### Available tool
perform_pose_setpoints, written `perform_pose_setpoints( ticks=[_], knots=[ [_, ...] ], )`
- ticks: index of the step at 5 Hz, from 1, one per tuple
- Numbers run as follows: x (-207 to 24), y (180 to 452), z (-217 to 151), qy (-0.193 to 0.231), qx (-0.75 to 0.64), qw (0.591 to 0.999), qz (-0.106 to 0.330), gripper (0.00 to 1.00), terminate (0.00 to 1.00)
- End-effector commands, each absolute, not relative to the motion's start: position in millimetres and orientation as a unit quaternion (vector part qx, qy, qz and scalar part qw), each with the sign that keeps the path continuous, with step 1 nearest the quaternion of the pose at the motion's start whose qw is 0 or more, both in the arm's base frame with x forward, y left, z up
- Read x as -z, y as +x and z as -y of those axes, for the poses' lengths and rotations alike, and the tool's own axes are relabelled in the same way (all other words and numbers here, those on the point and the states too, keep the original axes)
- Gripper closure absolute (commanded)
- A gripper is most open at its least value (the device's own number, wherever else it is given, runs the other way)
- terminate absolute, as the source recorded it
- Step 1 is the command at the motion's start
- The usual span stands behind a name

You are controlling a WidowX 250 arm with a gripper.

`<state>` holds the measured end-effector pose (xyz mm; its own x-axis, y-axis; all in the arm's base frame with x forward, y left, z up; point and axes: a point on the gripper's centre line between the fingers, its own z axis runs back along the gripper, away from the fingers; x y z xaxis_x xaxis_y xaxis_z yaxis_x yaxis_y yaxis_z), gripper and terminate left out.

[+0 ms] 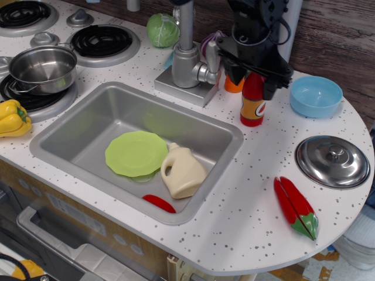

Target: Put red bottle in sink

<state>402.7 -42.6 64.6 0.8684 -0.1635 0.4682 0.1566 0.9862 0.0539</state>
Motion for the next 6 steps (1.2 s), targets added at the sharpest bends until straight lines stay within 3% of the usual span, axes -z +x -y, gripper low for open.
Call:
perform_pose_setpoints(
  ticks=[1, 2, 4, 5, 6],
  knots=[
    [-78, 422, 47, -0.004, 0.092, 0.955, 0.282, 0.00, 0.00],
    [-76, 423, 42, -0.002, 0.086, 0.958, 0.274, 1.00, 0.00],
    [-81, 421, 37, 0.002, 0.075, 0.962, 0.261, 1.00, 0.00],
    [-100, 413, 31, 0.025, 0.070, 0.968, 0.239, 1.00, 0.00],
    [-125, 389, 7, 0.074, 0.055, 0.976, 0.198, 1.00, 0.00]
  ],
)
